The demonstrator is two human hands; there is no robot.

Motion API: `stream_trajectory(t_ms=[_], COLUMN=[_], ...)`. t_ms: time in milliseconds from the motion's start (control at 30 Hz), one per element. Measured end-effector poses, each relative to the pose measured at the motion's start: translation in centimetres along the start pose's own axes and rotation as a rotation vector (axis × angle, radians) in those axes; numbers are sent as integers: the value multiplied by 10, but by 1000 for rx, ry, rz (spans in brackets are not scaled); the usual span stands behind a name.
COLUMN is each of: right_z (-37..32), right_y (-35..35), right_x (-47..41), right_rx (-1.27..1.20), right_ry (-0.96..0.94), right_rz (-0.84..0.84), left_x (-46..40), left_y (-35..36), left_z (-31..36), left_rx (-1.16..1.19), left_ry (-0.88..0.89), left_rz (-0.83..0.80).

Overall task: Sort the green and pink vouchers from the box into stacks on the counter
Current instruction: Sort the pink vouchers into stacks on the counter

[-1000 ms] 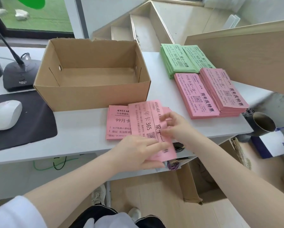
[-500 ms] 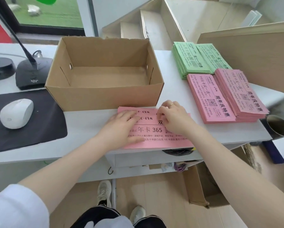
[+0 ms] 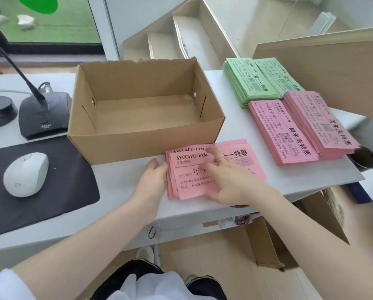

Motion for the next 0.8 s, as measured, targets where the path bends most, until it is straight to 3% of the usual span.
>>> stream_trajectory(t_ms=[100, 200, 267, 400, 533, 667, 800], right_z=[0, -6, -10, -3, 11, 24, 35], right_y=[-9, -11, -12, -23, -21, 3, 13], right_x=[-7, -16, -17, -16, -12, -7, -3], right_rx=[-249, -242, -248, -445, -973, -1430, -1622], right_ry=[208, 349, 384, 363, 320, 376, 373], right_rz=[24, 128, 165, 180, 185, 110, 109], left_x=[-2, -7, -8, -13, -10, -11, -14], left_y=[11, 10, 18, 33, 36, 31, 20], left_z=[4, 1, -3, -1, 1, -4, -10], left_rx=[143, 310, 353, 187, 230, 338, 361], left_ry=[-108, -284, -400, -275, -278, -326, -300], left_rz=[-35, -20, -101, -241, -292, -268, -215])
Point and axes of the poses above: each hand's wrist, its own x-axis away from the middle knuckle, its own y-axis out of the palm, z = x × y, the point moved 8 cm from there along -x, towards the middle knuckle, and after that the axes turned 6 degrees about -x, right-handed, at the moved point
